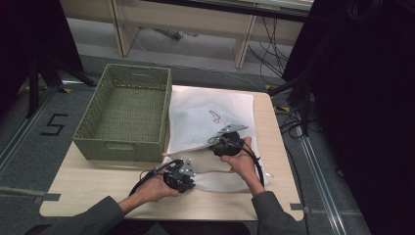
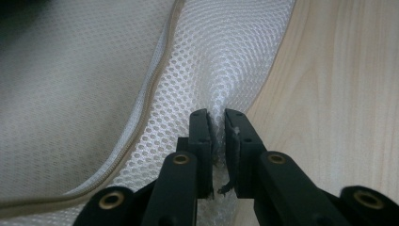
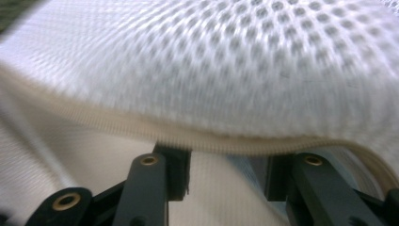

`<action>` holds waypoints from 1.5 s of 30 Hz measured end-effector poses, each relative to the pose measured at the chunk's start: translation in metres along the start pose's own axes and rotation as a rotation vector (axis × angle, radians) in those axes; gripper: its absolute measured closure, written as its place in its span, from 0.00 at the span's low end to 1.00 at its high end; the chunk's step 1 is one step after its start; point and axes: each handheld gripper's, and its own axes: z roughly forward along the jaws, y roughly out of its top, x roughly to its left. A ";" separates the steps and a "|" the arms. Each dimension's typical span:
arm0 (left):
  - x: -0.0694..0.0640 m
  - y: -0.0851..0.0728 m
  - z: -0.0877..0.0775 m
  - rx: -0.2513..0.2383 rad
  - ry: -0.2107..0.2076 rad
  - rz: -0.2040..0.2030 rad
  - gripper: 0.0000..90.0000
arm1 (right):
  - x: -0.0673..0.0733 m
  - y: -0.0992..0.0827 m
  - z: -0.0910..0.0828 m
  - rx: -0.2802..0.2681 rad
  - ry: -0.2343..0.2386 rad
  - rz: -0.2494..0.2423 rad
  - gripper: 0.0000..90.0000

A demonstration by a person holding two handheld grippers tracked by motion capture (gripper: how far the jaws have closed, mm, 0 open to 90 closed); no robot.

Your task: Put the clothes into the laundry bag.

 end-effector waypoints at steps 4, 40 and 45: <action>0.000 0.000 0.000 -0.004 -0.011 -0.019 0.87 | 0.002 -0.005 -0.022 -0.034 -0.016 -0.051 0.63; -0.010 -0.006 -0.074 -0.165 0.032 -0.067 0.61 | -0.013 -0.049 0.009 0.229 -0.118 -0.209 0.96; -0.006 -0.012 -0.078 -0.158 0.056 -0.088 0.55 | -0.017 -0.049 0.003 0.195 -0.093 -0.142 0.83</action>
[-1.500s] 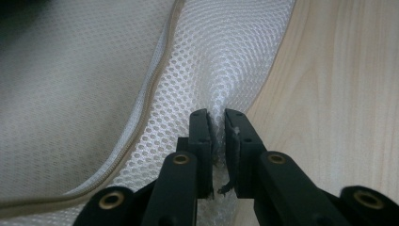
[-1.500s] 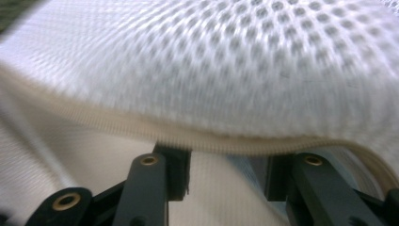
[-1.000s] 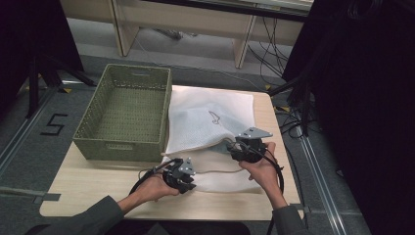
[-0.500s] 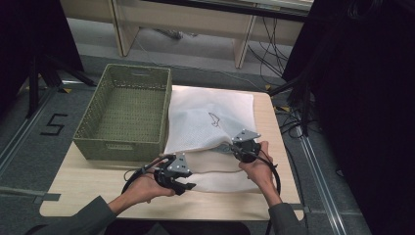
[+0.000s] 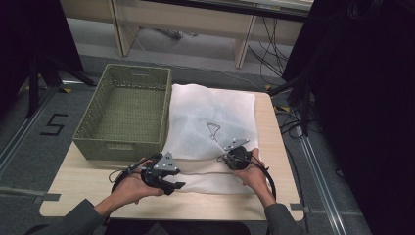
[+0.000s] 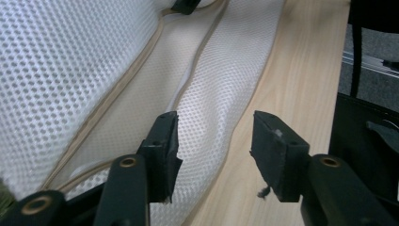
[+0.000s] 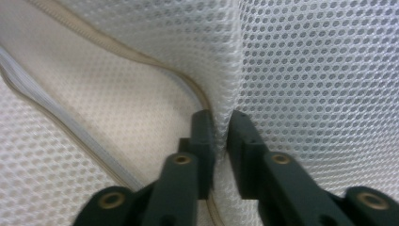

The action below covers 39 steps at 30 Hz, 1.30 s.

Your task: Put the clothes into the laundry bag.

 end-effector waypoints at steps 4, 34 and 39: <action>0.002 -0.002 -0.005 -0.005 0.008 -0.006 0.53 | -0.002 0.001 -0.017 -0.070 0.025 0.064 0.72; 0.028 -0.044 -0.056 -0.084 0.165 -0.174 0.36 | -0.008 -0.012 -0.058 -0.293 0.122 0.277 0.45; 0.030 -0.046 -0.057 -0.099 0.170 -0.165 0.33 | -0.005 -0.013 -0.060 -0.302 0.140 0.241 0.44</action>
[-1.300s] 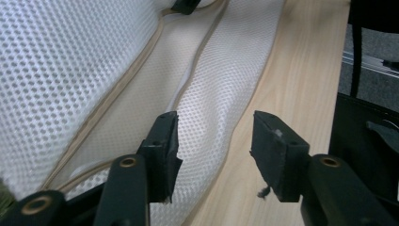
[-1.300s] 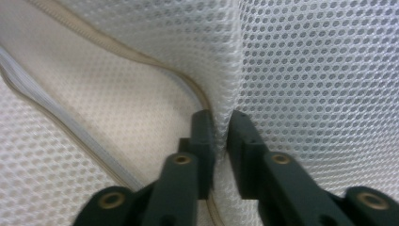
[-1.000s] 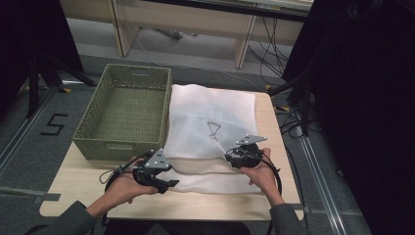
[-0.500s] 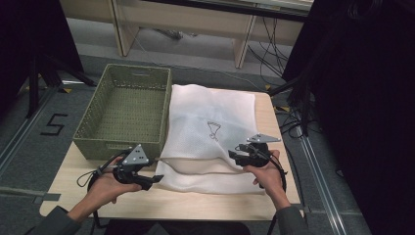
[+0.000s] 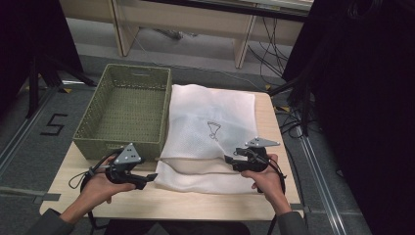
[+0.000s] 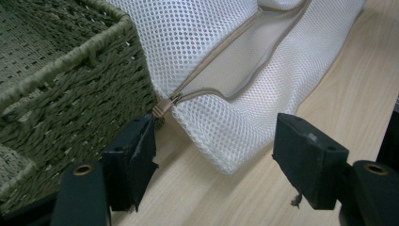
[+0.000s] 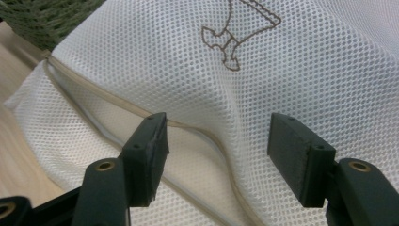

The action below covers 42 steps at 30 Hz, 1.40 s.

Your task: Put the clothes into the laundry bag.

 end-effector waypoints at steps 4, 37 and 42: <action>0.001 -0.002 -0.002 -0.001 0.001 -0.014 0.31 | 0.006 -0.003 -0.001 -0.002 0.017 0.005 0.43; 0.001 -0.013 -0.012 -0.077 -0.005 -0.097 0.18 | 0.034 -0.032 -0.023 -0.019 0.088 0.026 0.40; 0.000 -0.015 -0.014 -0.075 -0.002 -0.099 0.17 | 0.035 -0.037 -0.028 -0.019 0.088 0.002 0.39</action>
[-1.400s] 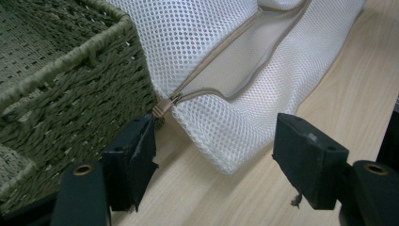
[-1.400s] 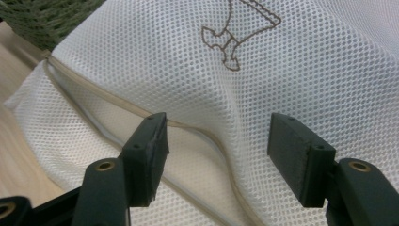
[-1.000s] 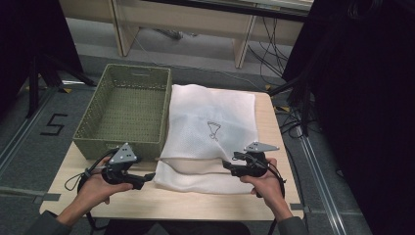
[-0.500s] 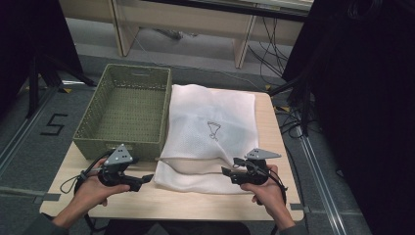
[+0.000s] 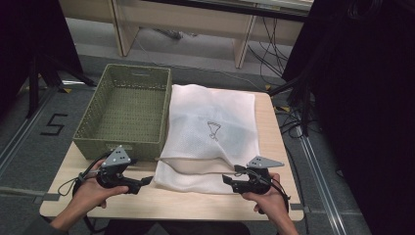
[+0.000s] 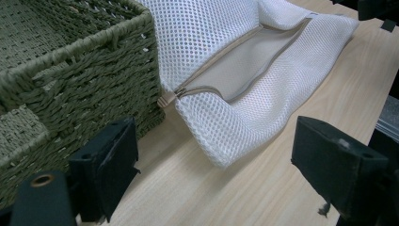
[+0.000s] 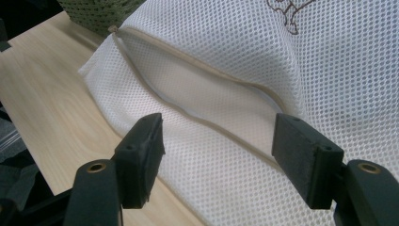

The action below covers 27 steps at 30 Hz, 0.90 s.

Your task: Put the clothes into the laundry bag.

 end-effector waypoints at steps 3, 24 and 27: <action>-0.001 -0.001 -0.001 0.017 -0.003 0.014 0.17 | 0.005 -0.004 -0.003 0.009 -0.002 0.037 0.38; -0.009 -0.005 0.000 0.030 0.010 0.034 0.17 | 0.012 -0.025 -0.024 0.025 -0.069 0.017 0.30; -0.009 -0.005 0.001 0.028 0.008 0.035 0.17 | 0.012 -0.024 -0.023 0.038 -0.069 0.000 0.30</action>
